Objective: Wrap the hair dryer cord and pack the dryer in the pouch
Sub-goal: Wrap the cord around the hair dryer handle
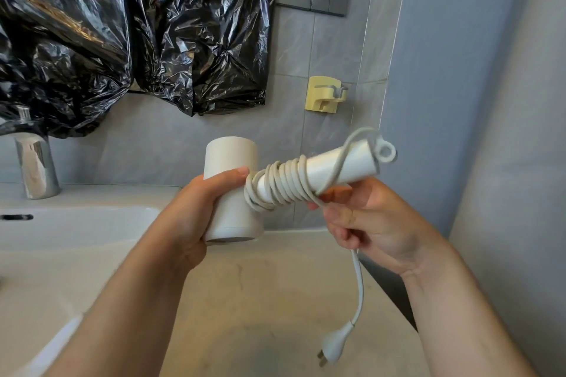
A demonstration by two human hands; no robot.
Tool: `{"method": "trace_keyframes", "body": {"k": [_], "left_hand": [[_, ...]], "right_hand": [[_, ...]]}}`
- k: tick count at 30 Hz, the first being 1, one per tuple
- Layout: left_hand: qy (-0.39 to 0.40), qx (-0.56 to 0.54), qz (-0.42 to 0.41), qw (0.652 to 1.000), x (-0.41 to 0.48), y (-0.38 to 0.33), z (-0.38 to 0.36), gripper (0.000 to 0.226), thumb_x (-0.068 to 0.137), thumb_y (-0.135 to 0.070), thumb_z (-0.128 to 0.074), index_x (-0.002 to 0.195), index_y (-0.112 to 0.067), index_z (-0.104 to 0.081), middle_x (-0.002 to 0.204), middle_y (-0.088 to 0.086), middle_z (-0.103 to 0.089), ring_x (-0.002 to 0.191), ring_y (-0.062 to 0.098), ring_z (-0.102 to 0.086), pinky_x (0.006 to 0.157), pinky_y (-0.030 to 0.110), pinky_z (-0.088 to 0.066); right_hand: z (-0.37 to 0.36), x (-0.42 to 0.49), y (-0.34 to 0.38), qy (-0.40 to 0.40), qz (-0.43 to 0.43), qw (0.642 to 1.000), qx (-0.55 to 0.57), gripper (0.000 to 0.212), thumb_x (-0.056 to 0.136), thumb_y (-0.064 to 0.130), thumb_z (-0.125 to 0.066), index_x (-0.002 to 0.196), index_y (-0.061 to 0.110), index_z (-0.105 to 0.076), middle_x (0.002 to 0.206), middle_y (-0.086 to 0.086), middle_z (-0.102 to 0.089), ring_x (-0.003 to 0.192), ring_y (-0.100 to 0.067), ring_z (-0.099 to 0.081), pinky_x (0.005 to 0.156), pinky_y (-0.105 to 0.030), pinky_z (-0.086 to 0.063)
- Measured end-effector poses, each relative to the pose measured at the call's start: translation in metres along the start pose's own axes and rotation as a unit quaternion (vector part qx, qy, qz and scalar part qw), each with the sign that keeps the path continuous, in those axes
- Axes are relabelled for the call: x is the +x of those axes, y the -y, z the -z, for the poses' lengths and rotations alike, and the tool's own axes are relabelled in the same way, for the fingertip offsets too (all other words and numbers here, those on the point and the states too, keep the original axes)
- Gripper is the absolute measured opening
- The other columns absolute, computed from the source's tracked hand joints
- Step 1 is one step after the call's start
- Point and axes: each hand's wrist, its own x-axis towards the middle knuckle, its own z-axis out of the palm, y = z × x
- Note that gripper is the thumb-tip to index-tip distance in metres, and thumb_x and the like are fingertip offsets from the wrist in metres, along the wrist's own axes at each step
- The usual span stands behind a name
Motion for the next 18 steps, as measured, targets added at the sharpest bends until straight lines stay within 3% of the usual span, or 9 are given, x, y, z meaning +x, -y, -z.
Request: {"method": "trace_keyframes", "body": {"k": [3, 6, 9, 11, 14, 17, 18], "left_hand": [[0.021, 0.048, -0.033, 0.998, -0.002, -0.003, 0.004, 0.064, 0.056, -0.042, -0.077, 0.11, -0.01, -0.066, 0.09, 0.013, -0.071, 0.072, 0.026, -0.069, 0.058, 0.037, -0.053], [0.034, 0.11, -0.057, 0.992, -0.008, -0.009, 0.002, 0.07, 0.048, -0.041, -0.08, 0.111, -0.015, -0.064, 0.091, 0.01, -0.072, 0.075, 0.026, -0.07, 0.058, 0.037, -0.053], [0.052, 0.171, -0.096, 0.979, -0.019, -0.024, -0.002, 0.068, 0.041, -0.036, -0.084, 0.106, -0.027, -0.066, 0.089, 0.002, -0.074, 0.075, 0.019, -0.071, 0.056, 0.034, -0.054], [0.042, 0.215, -0.136, 0.966, -0.026, -0.035, -0.002, 0.065, 0.038, -0.033, -0.085, 0.101, -0.036, -0.067, 0.082, -0.008, -0.074, 0.069, 0.008, -0.069, 0.051, 0.025, -0.052], [0.004, 0.299, -0.174, 0.938, -0.031, -0.043, -0.002, 0.074, 0.037, -0.037, -0.088, 0.106, -0.046, -0.063, 0.087, -0.015, -0.072, 0.073, 0.0, -0.068, 0.058, 0.023, -0.053], [-0.034, 0.36, -0.196, 0.911, -0.032, -0.039, -0.009, 0.072, 0.047, -0.031, -0.092, 0.108, -0.046, -0.058, 0.087, -0.015, -0.069, 0.078, -0.004, -0.064, 0.056, 0.016, -0.052], [-0.047, 0.381, -0.205, 0.9, -0.031, -0.038, -0.012, 0.072, 0.047, -0.035, -0.09, 0.109, -0.048, -0.057, 0.089, -0.016, -0.068, 0.078, -0.001, -0.065, 0.059, 0.02, -0.055]], "right_hand": [[0.009, -0.005, -0.005, 0.024, -0.039, 0.997, -0.062, 0.042, 0.046, 0.032, -0.093, 0.077, 0.012, -0.075, 0.066, -0.009, -0.066, 0.048, -0.012, -0.052, 0.043, -0.023, -0.041], [0.009, -0.006, -0.001, 0.037, -0.076, 0.986, -0.145, 0.012, 0.064, 0.006, -0.078, 0.071, 0.014, -0.073, 0.061, -0.003, -0.069, 0.051, -0.01, -0.062, 0.046, -0.023, -0.047], [0.005, -0.005, 0.0, 0.064, -0.104, 0.971, -0.207, 0.031, 0.071, -0.014, -0.071, 0.072, 0.017, -0.069, 0.066, 0.004, -0.07, 0.062, -0.007, -0.064, 0.057, -0.022, -0.05], [0.0, -0.007, -0.002, 0.071, -0.106, 0.976, -0.176, 0.028, 0.071, -0.009, -0.073, 0.072, 0.018, -0.069, 0.067, -0.003, -0.067, 0.063, -0.016, -0.059, 0.057, -0.027, -0.044], [-0.004, -0.002, -0.006, 0.046, -0.118, 0.981, -0.146, 0.015, 0.069, -0.001, -0.07, 0.074, 0.012, -0.066, 0.058, -0.001, -0.061, 0.048, -0.01, -0.05, 0.042, -0.02, -0.037], [-0.009, 0.005, -0.009, -0.004, -0.118, 0.964, -0.237, 0.018, 0.075, -0.009, -0.067, 0.074, 0.009, -0.065, 0.056, -0.001, -0.062, 0.044, -0.007, -0.051, 0.043, -0.02, -0.04], [-0.012, 0.006, -0.01, -0.023, -0.116, 0.956, -0.27, 0.02, 0.076, -0.009, -0.064, 0.073, 0.01, -0.066, 0.056, -0.001, -0.063, 0.045, -0.006, -0.052, 0.044, -0.021, -0.042]]}}
